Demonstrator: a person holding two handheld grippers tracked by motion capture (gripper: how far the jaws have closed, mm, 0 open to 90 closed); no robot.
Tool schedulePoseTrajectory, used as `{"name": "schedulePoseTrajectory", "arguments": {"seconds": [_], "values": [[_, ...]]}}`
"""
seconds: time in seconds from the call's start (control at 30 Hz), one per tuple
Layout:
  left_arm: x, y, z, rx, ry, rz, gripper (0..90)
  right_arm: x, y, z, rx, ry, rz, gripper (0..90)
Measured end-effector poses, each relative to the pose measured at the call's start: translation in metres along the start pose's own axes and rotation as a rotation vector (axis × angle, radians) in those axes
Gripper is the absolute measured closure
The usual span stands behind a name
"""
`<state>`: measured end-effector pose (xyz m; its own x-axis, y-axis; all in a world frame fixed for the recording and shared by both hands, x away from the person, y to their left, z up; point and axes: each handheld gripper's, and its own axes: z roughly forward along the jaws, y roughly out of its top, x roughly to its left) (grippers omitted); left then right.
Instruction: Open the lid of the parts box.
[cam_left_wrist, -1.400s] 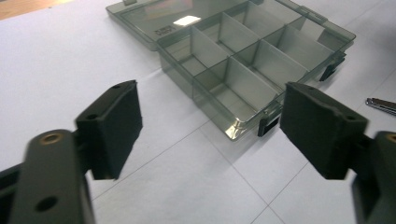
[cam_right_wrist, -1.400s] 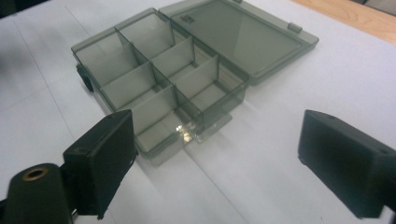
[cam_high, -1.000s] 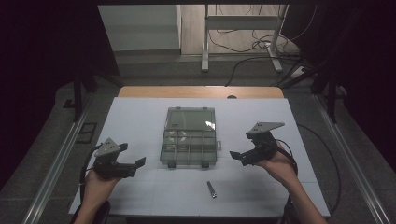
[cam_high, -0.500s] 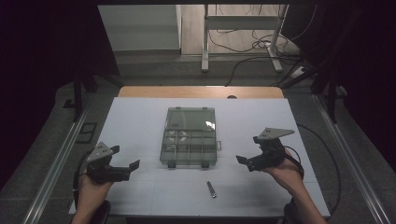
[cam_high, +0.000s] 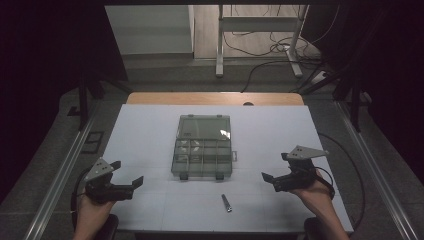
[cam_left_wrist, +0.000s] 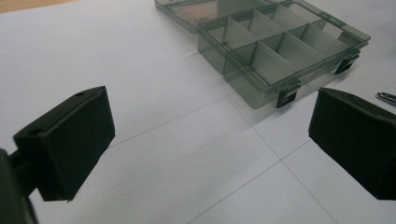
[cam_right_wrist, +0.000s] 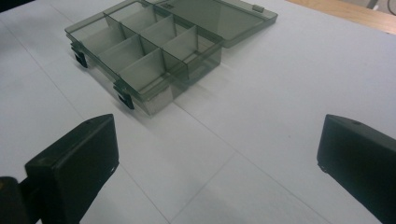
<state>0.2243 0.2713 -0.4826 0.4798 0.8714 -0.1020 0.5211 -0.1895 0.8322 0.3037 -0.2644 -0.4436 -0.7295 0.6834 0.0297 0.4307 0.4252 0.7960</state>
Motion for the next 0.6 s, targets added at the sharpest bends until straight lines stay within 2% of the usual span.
{"name": "schedulePoseTrajectory", "arguments": {"seconds": [0.2, 0.33, 0.6], "values": [[-0.001, -0.003, -0.004, 0.001, 0.019, 0.011, 0.6, 0.001, -0.008, -0.007, -0.002, -0.014, 0.017, 0.0], [-0.002, -0.003, -0.005, -0.003, 0.028, 0.02, 0.2, 0.001, -0.018, -0.011, -0.003, -0.021, 0.049, 0.0], [-0.005, -0.002, -0.003, 0.017, 0.039, 0.046, 0.0, 0.004, -0.026, -0.019, -0.007, -0.034, 0.058, 0.0]]}}
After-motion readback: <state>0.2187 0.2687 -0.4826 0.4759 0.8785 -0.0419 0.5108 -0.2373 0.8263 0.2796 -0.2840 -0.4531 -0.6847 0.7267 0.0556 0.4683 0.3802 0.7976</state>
